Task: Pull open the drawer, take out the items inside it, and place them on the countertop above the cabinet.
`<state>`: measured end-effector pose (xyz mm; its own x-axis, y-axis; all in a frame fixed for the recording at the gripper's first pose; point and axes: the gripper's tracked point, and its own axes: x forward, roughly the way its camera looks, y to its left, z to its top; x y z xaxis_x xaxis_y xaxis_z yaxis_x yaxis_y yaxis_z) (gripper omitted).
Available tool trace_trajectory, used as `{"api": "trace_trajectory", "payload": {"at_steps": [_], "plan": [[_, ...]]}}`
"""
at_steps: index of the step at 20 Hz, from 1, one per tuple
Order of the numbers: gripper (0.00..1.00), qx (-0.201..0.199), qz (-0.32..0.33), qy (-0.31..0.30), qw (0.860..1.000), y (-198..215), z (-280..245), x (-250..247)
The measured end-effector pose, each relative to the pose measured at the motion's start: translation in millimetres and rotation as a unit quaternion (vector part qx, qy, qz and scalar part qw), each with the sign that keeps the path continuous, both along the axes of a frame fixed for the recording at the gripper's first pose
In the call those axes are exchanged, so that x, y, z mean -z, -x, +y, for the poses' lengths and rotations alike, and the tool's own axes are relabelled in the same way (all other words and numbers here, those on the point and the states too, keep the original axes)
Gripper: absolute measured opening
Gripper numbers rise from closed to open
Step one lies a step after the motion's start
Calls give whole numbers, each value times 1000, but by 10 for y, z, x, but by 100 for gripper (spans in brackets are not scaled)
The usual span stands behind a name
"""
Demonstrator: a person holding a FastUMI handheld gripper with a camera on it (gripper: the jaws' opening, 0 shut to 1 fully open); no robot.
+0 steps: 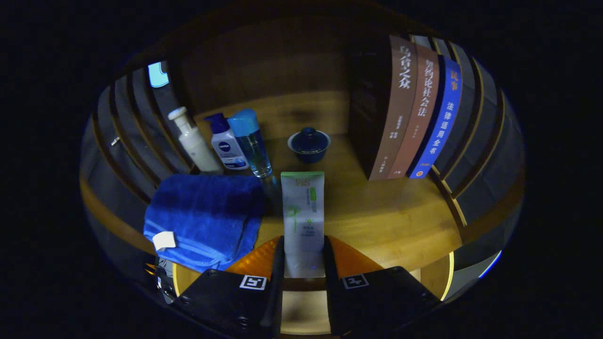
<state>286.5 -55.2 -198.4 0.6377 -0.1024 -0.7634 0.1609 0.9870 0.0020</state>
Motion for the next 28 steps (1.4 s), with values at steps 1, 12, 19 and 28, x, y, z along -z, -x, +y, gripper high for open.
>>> {"api": "trace_trajectory", "payload": {"at_steps": [1, 12, 19, 28], "plan": [[43, 4, 6, 3, 1000, -30, -14, 73], [82, 11, 26, 11, 1000, 27, -100, 325], [99, 3, -11, 29, 999, 387, -78, -27], [99, -31, -176, 55, 982, 1640, 313, -931]]}}
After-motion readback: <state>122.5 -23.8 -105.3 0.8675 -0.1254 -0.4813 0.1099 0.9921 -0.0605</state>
